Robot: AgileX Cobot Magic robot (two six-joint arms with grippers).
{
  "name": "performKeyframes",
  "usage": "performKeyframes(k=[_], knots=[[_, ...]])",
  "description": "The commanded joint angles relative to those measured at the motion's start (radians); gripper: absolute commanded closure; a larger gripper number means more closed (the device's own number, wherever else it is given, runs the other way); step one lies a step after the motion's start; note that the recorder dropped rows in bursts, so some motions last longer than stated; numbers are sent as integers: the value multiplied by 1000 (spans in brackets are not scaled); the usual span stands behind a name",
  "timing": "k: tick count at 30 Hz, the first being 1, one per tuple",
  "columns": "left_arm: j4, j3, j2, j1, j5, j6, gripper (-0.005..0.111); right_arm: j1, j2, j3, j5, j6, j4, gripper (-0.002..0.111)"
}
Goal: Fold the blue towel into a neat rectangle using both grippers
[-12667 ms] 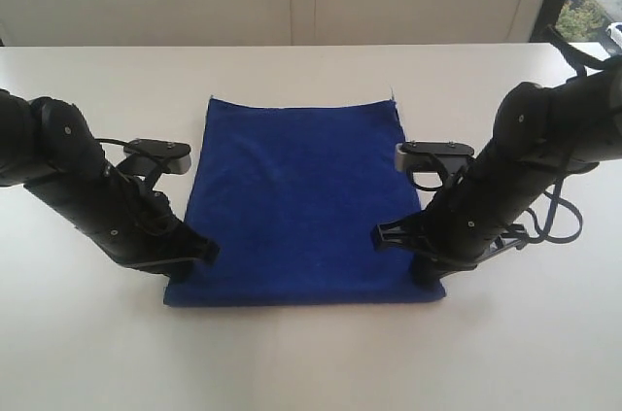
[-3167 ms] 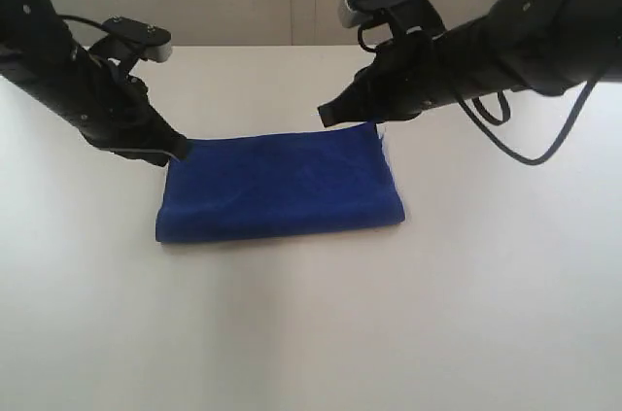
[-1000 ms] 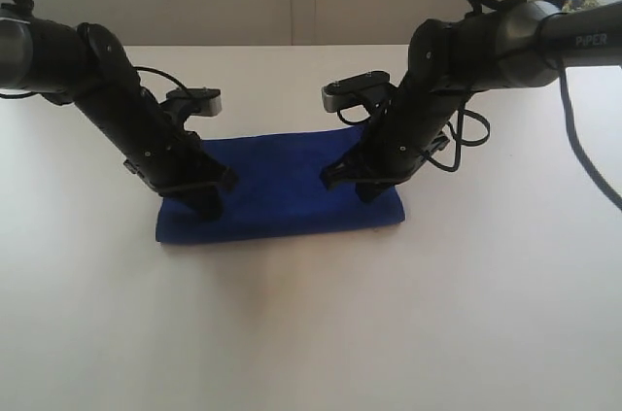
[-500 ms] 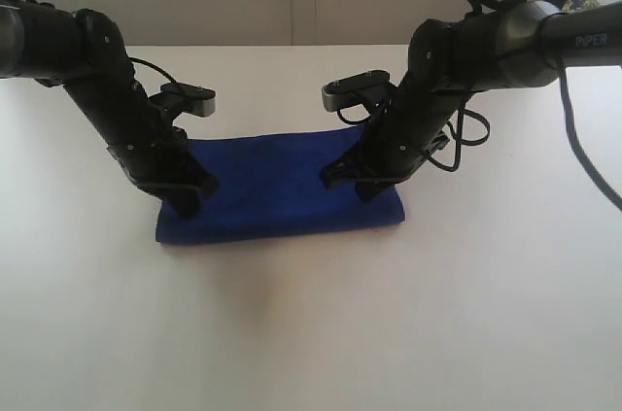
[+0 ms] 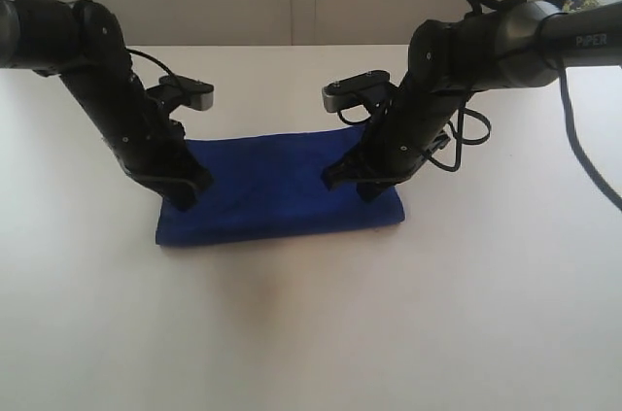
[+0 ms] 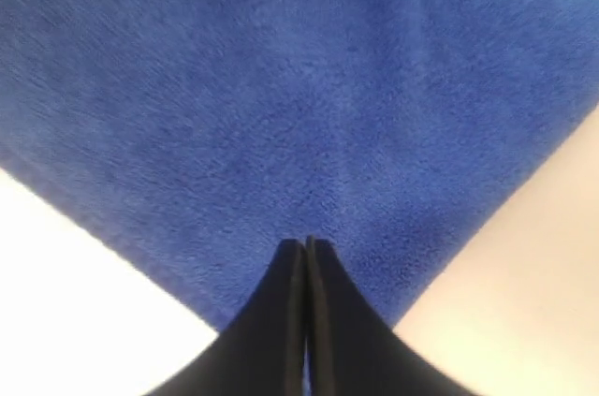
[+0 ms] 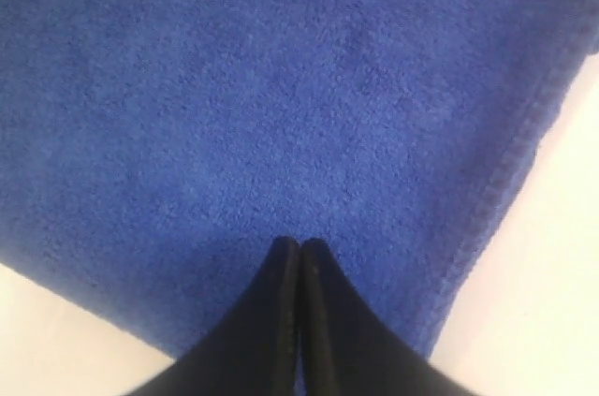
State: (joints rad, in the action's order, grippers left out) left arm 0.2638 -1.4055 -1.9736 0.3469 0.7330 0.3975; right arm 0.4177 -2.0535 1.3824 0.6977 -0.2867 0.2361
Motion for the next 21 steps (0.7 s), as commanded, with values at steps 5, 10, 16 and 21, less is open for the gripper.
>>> performKeyframes(k=[5,10,16,21], knots=[[-57,-4,-5,3,63,-8,107,-10,2,1,0,4,-9,108],[-72,-4,-41,3,75,-2,107,-10,2,1,4,4,-9,108],[-76,-4,-43,3,75,24,107,-10,25,3,18,4,-11,108],[-76,-4,-43,3,73,24,107,-10,67,4,18,65,-104,108]])
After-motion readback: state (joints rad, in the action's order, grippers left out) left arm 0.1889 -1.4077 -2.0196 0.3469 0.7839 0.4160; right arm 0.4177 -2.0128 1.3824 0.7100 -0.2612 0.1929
